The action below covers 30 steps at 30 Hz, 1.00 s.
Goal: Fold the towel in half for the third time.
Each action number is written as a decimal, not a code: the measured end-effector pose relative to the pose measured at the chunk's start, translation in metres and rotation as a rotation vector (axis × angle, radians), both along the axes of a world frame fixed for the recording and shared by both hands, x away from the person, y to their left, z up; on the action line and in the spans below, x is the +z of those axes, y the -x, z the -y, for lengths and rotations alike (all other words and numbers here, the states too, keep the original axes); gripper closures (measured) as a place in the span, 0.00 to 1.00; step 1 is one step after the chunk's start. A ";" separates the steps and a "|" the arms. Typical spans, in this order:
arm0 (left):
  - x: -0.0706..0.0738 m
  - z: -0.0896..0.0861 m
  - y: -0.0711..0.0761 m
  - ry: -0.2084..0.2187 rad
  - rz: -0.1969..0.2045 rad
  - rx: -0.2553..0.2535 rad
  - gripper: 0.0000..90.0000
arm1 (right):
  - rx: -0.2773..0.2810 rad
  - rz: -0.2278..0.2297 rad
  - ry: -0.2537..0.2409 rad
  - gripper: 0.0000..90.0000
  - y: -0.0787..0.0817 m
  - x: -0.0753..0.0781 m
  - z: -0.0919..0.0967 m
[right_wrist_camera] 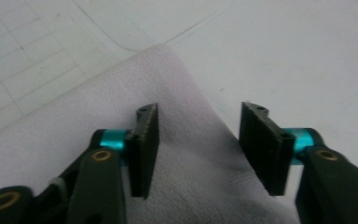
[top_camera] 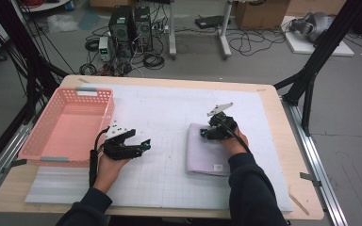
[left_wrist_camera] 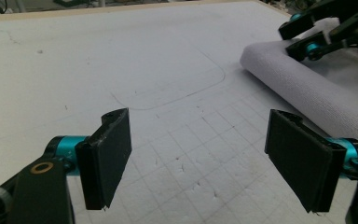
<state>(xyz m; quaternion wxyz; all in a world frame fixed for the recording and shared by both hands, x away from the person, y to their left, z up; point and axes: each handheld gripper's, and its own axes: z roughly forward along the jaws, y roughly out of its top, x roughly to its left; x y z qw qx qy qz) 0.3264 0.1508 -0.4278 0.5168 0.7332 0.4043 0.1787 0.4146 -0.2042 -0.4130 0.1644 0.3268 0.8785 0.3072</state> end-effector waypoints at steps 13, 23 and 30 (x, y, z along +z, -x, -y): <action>-0.001 0.000 0.001 -0.001 -0.005 0.000 0.26 | -0.044 0.105 -0.105 0.60 0.000 0.004 -0.002; -0.001 0.001 0.002 -0.005 -0.004 0.002 0.26 | -0.291 0.114 -0.059 0.58 0.014 -0.011 0.068; -0.001 0.001 0.002 -0.005 -0.004 0.000 0.26 | -0.378 0.149 -0.116 0.61 0.023 -0.003 0.082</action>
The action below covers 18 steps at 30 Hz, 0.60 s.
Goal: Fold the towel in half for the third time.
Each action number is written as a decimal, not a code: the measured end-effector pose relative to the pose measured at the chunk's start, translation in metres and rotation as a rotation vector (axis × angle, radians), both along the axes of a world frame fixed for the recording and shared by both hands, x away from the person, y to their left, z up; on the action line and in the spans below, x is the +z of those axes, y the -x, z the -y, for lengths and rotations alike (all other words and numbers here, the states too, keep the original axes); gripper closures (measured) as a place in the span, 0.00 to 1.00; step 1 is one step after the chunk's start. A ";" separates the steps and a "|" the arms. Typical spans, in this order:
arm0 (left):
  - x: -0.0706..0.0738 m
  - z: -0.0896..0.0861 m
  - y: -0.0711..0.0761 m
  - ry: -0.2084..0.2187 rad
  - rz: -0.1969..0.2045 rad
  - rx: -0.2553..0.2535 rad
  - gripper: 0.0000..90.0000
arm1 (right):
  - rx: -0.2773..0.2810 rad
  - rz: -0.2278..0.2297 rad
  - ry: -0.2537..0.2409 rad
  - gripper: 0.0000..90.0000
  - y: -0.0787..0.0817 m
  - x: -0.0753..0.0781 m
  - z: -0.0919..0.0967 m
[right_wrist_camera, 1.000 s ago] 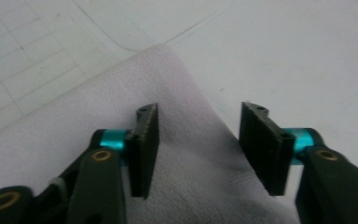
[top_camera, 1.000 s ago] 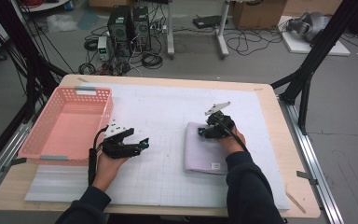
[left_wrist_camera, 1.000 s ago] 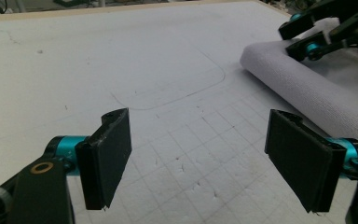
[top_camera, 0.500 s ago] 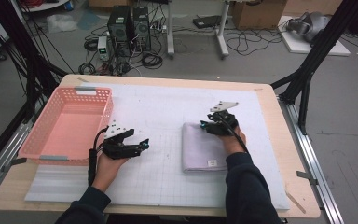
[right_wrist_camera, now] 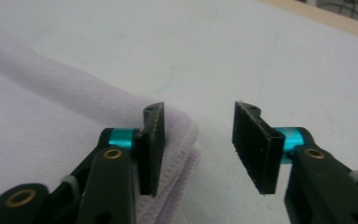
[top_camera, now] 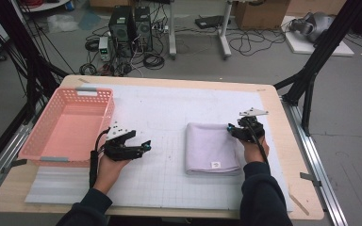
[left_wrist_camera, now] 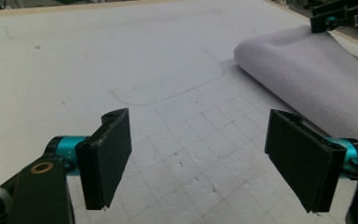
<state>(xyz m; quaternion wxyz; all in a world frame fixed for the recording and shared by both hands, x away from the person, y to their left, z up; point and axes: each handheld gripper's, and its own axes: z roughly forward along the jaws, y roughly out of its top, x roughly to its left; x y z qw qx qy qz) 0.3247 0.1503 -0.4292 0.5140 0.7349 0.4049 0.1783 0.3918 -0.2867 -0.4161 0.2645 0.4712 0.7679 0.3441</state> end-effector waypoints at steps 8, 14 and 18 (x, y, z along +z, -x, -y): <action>0.002 -0.001 0.001 0.011 0.013 0.008 0.25 | 0.110 -0.054 0.074 0.55 0.028 -0.006 0.002; 0.003 -0.004 0.001 0.046 0.020 0.017 0.23 | 0.018 -0.077 0.053 0.55 0.039 -0.014 0.021; 0.006 -0.006 0.002 0.078 0.037 0.003 0.21 | 0.027 -0.010 -0.044 0.52 0.061 -0.006 0.035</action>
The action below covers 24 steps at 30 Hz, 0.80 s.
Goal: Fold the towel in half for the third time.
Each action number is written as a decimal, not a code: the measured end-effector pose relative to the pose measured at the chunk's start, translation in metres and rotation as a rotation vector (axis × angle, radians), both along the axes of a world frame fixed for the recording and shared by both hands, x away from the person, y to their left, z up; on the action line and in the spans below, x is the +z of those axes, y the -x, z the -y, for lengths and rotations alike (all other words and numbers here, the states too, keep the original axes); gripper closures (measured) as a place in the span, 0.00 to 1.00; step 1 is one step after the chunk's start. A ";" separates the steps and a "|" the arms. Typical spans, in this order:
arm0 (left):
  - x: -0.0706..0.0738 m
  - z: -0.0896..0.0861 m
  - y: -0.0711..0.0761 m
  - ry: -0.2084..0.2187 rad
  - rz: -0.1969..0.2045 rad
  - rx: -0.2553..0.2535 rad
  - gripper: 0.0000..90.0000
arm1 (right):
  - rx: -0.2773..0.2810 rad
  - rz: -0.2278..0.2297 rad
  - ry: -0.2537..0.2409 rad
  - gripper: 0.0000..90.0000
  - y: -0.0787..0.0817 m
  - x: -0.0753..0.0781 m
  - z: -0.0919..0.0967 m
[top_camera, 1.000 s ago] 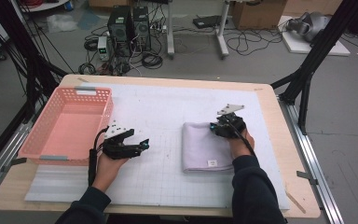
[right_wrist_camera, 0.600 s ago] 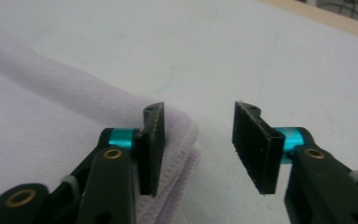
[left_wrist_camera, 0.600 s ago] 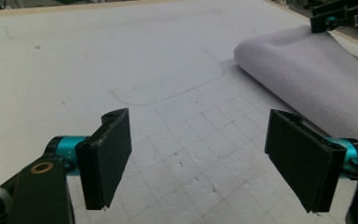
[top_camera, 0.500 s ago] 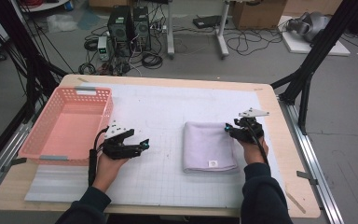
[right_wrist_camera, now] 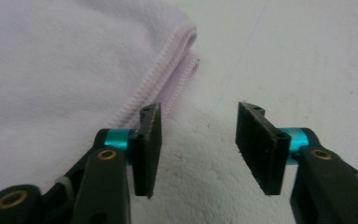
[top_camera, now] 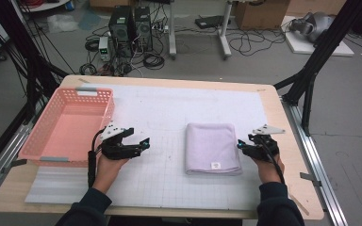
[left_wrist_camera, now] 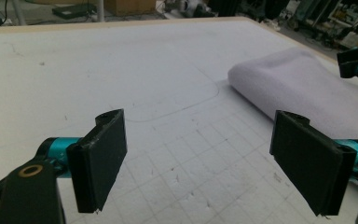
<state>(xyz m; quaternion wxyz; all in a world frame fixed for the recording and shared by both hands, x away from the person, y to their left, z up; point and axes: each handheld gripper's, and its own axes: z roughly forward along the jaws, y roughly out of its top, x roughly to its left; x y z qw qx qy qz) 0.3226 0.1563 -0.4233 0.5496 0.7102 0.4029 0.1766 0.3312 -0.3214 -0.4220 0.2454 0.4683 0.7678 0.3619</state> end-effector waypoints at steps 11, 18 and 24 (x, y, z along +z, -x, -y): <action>0.003 -0.003 0.001 0.037 0.034 0.013 0.21 | 0.055 0.081 -0.064 0.41 0.047 0.012 0.018; 0.004 -0.006 0.000 0.052 0.036 0.000 0.21 | 0.058 0.156 -0.091 0.30 0.060 0.018 0.035; 0.003 -0.004 0.000 0.041 0.033 -0.013 0.21 | 0.039 0.164 -0.111 0.24 0.058 0.017 0.041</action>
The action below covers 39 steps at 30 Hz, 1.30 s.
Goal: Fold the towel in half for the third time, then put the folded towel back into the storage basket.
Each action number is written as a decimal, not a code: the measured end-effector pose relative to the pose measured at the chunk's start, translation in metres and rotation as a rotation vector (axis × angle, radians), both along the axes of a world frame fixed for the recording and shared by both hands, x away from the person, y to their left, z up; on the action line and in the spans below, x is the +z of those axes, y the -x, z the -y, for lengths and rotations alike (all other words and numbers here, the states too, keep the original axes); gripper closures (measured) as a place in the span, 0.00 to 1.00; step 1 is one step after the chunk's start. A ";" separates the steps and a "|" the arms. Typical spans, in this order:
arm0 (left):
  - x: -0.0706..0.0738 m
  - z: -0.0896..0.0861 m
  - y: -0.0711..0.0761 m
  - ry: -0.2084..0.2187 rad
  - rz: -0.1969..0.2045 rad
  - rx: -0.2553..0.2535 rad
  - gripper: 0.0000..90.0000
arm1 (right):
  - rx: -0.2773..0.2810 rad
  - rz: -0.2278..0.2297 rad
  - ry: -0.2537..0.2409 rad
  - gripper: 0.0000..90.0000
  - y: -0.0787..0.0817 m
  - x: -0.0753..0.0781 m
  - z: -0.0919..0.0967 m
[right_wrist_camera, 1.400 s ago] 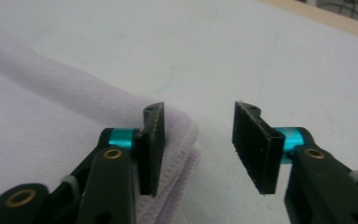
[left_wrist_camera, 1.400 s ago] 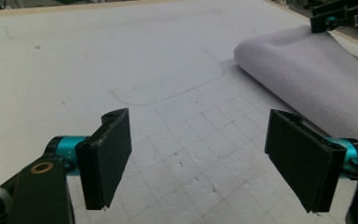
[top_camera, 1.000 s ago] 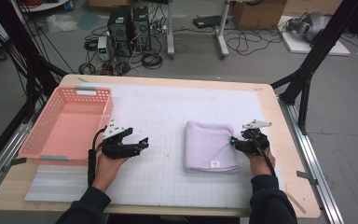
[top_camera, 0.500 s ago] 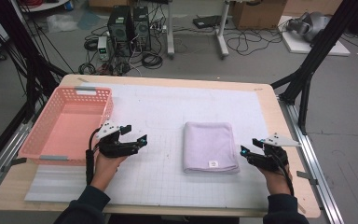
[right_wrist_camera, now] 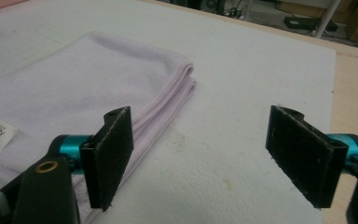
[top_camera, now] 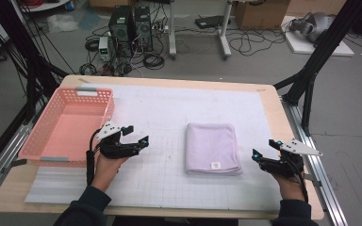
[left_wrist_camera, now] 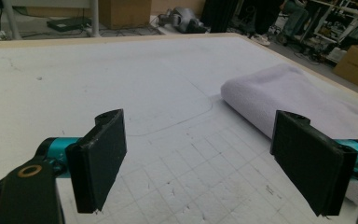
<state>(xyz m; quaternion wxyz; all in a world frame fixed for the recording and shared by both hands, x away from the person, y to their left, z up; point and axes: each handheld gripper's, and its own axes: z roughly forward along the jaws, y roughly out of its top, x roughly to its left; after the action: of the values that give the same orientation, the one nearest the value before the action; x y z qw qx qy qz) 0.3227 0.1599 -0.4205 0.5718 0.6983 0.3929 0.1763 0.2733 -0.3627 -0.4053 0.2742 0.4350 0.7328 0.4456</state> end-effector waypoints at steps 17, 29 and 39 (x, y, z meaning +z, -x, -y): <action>-0.001 0.007 -0.001 0.016 -0.025 -0.022 0.21 | -0.013 -0.003 0.013 0.23 0.001 -0.001 0.002; -0.002 0.016 0.000 0.021 -0.060 -0.047 0.22 | -0.024 -0.010 0.012 0.23 0.001 -0.004 0.005; -0.009 0.058 -0.010 0.009 -0.139 -0.126 0.25 | -0.038 -0.028 -0.006 0.23 0.002 -0.006 0.011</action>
<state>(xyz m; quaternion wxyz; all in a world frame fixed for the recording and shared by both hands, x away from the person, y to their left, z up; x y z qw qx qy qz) 0.3326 0.1014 -0.4299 0.5561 0.7296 0.3879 0.0895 0.2713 -0.3737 -0.4111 0.2712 0.4559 0.7267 0.4364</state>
